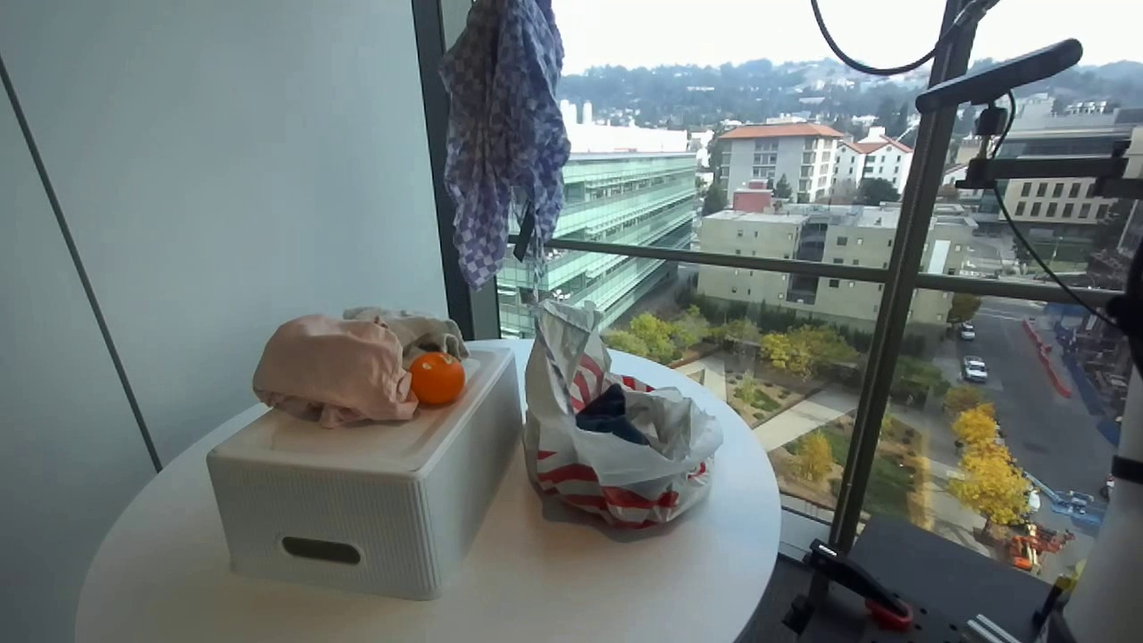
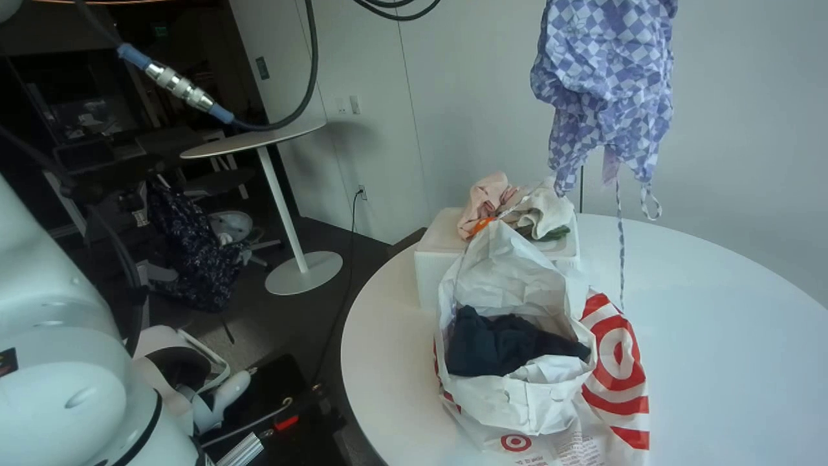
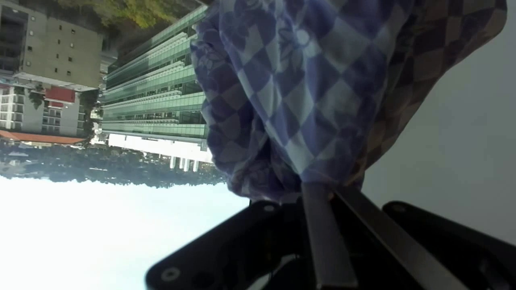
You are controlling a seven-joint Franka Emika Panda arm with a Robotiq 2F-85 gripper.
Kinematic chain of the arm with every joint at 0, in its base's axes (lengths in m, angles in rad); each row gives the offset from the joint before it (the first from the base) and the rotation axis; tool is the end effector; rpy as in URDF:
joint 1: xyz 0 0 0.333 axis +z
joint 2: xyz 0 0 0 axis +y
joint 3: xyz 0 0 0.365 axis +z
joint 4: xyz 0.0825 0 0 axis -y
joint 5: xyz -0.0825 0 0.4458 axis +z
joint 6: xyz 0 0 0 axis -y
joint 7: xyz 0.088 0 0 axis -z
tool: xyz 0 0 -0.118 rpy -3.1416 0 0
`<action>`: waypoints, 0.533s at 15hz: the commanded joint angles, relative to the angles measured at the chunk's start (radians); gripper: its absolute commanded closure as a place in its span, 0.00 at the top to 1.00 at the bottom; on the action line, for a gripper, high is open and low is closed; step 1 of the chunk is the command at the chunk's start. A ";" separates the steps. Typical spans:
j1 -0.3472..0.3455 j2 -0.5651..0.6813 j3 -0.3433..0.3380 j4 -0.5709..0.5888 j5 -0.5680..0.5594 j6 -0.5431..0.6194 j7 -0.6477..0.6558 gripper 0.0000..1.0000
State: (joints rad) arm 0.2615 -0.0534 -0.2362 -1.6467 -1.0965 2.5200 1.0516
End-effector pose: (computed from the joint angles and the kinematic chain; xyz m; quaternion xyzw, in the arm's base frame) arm 0.6581 0.0139 0.7713 0.7864 -0.1660 0.5621 0.1952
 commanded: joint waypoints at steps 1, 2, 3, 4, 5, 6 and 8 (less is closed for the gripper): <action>-0.011 -0.099 -0.001 -0.026 -0.025 -0.133 0.023 0.01; -0.120 -0.119 0.096 -0.030 -0.012 -0.171 0.019 0.01; -0.137 -0.140 0.108 -0.036 -0.012 -0.209 0.020 0.01; -0.163 -0.162 0.129 -0.047 -0.001 -0.254 0.007 0.01; -0.187 -0.176 0.143 -0.051 0.017 -0.284 -0.018 0.01; -0.203 -0.193 0.157 -0.063 0.041 -0.318 -0.040 0.01; -0.211 -0.228 0.164 -0.107 0.153 -0.329 -0.154 0.01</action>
State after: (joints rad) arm 0.0833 -0.2177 -0.1052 -1.6932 -1.0530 2.2124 1.0184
